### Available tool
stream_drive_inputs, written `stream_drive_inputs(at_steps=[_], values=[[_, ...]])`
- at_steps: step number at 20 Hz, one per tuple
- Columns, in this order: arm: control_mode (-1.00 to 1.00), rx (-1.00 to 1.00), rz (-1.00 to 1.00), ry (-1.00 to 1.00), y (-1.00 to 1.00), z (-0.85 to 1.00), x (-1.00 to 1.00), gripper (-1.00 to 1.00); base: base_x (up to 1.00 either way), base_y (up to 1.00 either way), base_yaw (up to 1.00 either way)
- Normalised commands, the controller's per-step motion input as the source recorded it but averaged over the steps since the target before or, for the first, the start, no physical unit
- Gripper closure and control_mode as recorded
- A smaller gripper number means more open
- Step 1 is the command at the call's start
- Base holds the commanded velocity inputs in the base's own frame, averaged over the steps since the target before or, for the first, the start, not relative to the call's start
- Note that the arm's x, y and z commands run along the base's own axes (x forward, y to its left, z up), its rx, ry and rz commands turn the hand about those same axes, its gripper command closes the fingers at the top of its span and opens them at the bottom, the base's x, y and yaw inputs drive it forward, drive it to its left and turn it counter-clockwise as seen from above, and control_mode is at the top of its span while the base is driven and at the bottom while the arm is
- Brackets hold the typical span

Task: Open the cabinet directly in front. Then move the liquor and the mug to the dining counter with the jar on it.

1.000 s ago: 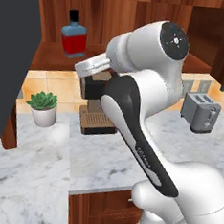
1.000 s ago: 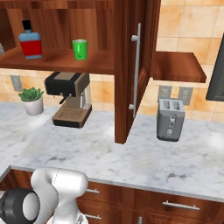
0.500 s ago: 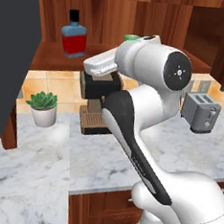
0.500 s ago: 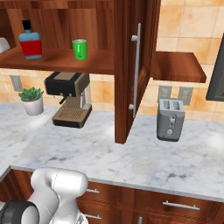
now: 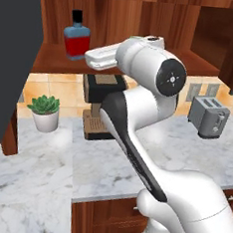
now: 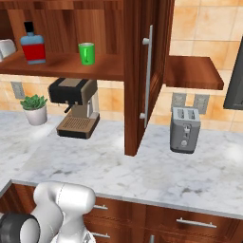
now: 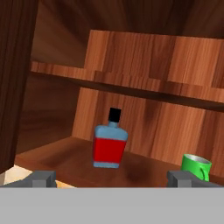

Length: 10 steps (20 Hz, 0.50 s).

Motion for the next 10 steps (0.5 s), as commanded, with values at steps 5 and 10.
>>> stream_drive_inputs(at_steps=[5,10], values=[[-1.00,0.00,0.00,0.00,0.00,0.00,0.24,-1.00,0.00,0.00,0.00],[-1.00,0.00,0.00,0.00,0.00,0.00,0.21,-1.00,0.00,0.00,0.00]])
